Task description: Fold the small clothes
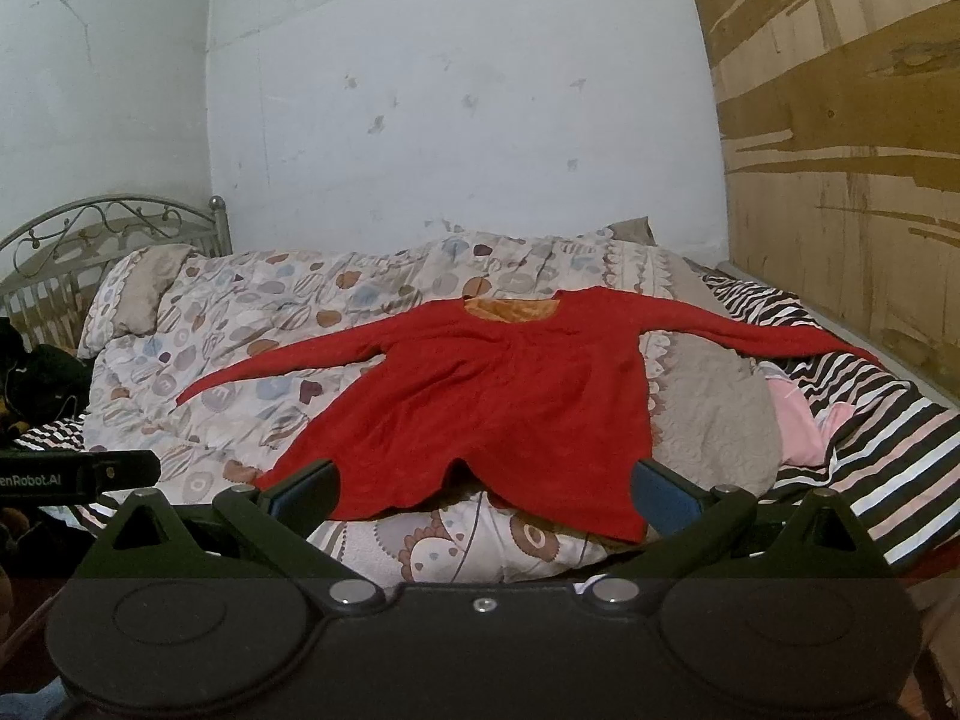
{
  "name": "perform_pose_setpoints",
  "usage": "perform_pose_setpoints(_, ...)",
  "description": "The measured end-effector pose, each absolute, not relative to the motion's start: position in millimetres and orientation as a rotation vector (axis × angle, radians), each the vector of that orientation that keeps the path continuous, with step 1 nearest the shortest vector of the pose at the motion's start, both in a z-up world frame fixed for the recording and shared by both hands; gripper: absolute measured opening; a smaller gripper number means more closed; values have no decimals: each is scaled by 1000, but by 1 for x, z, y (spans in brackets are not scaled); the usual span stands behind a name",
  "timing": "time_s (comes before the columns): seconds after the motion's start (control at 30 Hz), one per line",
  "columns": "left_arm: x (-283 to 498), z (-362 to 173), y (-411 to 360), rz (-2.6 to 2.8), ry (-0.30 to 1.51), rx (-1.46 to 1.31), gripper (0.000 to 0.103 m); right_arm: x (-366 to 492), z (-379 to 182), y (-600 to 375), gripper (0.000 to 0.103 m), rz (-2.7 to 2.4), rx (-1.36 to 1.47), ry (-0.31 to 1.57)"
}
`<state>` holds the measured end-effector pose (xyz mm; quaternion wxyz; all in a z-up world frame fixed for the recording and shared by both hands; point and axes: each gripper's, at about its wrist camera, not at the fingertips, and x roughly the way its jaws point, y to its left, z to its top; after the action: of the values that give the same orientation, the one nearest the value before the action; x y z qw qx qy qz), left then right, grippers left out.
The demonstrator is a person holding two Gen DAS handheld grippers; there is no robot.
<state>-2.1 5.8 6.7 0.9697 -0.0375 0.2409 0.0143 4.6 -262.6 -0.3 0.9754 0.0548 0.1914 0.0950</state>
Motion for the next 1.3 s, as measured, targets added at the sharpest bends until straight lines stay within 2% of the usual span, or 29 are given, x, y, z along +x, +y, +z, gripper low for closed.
perform_pose_setpoints(1.3, -7, 4, 9, 31, 483, -82, 103, 4, 3, -264, 103, 196, 109, 382)
